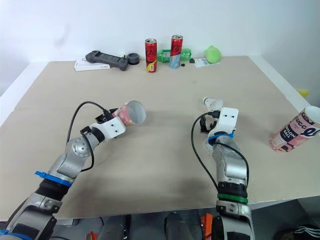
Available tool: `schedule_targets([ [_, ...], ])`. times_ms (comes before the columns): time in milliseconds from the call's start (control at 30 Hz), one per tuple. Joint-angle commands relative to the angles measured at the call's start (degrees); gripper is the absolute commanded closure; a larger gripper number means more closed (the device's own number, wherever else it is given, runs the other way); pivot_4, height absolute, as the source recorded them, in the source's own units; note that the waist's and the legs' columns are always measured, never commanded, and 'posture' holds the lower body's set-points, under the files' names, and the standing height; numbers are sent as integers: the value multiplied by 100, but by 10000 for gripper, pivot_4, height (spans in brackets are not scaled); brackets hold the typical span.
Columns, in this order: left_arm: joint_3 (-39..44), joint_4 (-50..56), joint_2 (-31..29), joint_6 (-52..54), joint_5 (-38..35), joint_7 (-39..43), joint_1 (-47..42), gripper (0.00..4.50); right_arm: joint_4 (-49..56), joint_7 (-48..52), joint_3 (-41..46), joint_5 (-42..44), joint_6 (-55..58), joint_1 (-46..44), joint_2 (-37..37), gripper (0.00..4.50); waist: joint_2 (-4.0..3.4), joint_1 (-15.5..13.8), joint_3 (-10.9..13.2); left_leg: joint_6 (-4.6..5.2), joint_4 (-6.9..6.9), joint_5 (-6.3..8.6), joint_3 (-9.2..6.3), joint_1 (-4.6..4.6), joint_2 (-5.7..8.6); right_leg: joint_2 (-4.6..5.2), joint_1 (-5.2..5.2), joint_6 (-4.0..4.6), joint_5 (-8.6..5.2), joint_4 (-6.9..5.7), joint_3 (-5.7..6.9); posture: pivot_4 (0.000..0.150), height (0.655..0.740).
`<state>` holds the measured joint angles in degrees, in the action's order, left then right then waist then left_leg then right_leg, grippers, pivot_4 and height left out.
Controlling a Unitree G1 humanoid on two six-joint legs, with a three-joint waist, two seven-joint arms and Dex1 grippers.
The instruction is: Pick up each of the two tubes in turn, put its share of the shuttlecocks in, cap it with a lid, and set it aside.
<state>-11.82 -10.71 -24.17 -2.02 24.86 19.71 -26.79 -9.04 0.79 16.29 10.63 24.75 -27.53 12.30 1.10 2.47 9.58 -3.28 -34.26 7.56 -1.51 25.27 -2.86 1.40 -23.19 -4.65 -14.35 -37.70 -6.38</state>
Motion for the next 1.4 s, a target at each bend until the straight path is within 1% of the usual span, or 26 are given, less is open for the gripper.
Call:
schedule_targets([
  [33, -57, 190, -58, 77, -26, 123, 131, 13110, -398, -55, 158, 46, -338, -403, 129, 7850, -1, 14, 1, 0, 1, 0, 0, 0, 0, 0, 0, 0, 0, 0, 0, 1500, 7400],
  [100, -47, 255, -77, 109, -22, 134, 168, 13110, -611, -69, 176, 50, -436, -526, 157, 15711, -1, 21, 1, 0, 2, 0, 0, -1, 0, 0, -2, 0, 0, 0, 0, 1500, 7400],
  [167, -38, 324, -87, 146, -21, 146, 199, 13110, -751, -72, 180, 64, -491, -598, 186, 25508, -1, 25, 1, 0, 4, 0, 0, -2, 0, -1, -2, 0, 0, 0, 0, 1500, 7400],
  [200, -35, 352, -89, 164, -21, 149, 208, 13110, -795, -78, 174, 63, -493, -614, 202, 31888, -1, 24, 1, 0, 5, 0, 0, -2, 0, -1, -2, 1, -1, 0, 0, 1500, 7400],
  [267, -30, 378, -95, 186, -23, 152, 215, 13110, -840, -111, 169, 66, -505, -620, 210, 42248, -1, 24, 1, 0, 5, 0, 0, -1, 0, -1, -2, 1, -1, 0, 0, 1500, 7400],
  [300, -30, 399, -92, 205, -22, 154, 214, 13110, -828, -122, 178, 77, -509, -605, 213, 44282, -2, 25, 1, 0, 5, 0, 0, -1, 0, -1, -2, 1, -1, 0, 0, 1500, 7400],
  [400, -36, 419, -92, 231, -29, 162, 198, 13110, -747, -150, 197, 111, -500, -564, 204, 44282, -2, 27, 1, 0, 5, 0, 0, -2, 0, -1, -3, 1, -1, 0, 0, 1500, 7400],
  [500, -59, 401, -81, 223, -29, 168, 166, 13110, -373, -176, 268, 195, -429, -393, 191, 44282, -2, 27, 1, 0, 5, 0, -1, -2, 0, -2, -3, 1, -1, 0, 0, 1500, 7400],
  [567, -62, 367, -80, 210, -34, 172, 128, 13110, 39, -120, 334, 318, -413, -215, 174, 44282, -2, 20, 1, 0, 5, 0, 0, 0, 0, -1, -3, 1, -1, 0, 0, 1500, 7400],
  [667, -60, 305, -86, 188, -41, 166, 83, 13110, 983, 159, 387, 646, -473, 118, 165, 44282, -6, 21, 3, 0, 8, 0, -1, 2, 0, -1, -5, 0, -4, 0, 0, 1500, 7400],
  [733, -68, 268, -84, 173, -43, 162, 66, 13110, 1594, 533, 270, 947, -451, 290, 200, 44282, -8, 24, 4, 0, 9, 0, -2, 1, 0, -1, -6, 0, -4, 0, 0, 1500, 7400],
  [800, -97, 219, -67, 154, -47, 165, 46, 13110, 2206, 1111, -23, 1259, -456, 398, 275, 44282, -9, 24, 5, 0, 8, 0, -2, 0, -1, -2, -6, -1, -4, 0, 0, 1500, 7400],
  [867, -135, 160, -45, 130, -50, 178, 16, 13110, 2703, 1797, -490, 1553, -257, 458, 438, 44282, -9, 28, 5, 1, 7, 0, -2, -2, -1, -2, -5, -2, -3, 0, 0, 1500, 7400],
  [933, -165, 122, -26, 112, -58, 193, -6, 13110, 3002, 2361, -1031, 1587, -111, 498, 690, 44282, -7, 27, 4, 1, 6, 0, -2, -7, -2, -3, -2, 24, -16, 0, 0, 1500, 7400],
  [1100, -211, 10, -5, 70, -67, 201, -85, 13110, 3197, 2998, -2152, 1217, 83, 346, 1060, 44282, -6, 5, 4, 0, 4, 0, -2, -4, -1, 0, -1, 27, -19, 0, 0, 1500, 7400],
  [1200, -189, -10, 17, 60, -67, 187, -126, 13110, 3072, 3122, -2760, 901, 99, 215, 996, 44282, -6, 6, 4, 0, 3, 0, -2, -1, -1, 0, -3, 27, -18, 1, 1, 1500, 7400],
  [1300, -167, 33, 25, 80, -61, 169, -89, 13110, 2832, 3086, -3120, 509, -50, 81, 870, 44282, -6, 9, 4, 0, 3, 0, -3, -1, -1, -3, -5, 27, -18, 0, 2, 1500, 7400],
  [1400, -159, 114, 37, 110, -52, 159, -29, 13110, 2766, 3044, -3106, 443, -75, -21, 710, 44282, -3, 5, 4, -1, 1, -1, -2, 2, -1, -1, -5, 25, -17, 1, 2, 1500, 7400],
])
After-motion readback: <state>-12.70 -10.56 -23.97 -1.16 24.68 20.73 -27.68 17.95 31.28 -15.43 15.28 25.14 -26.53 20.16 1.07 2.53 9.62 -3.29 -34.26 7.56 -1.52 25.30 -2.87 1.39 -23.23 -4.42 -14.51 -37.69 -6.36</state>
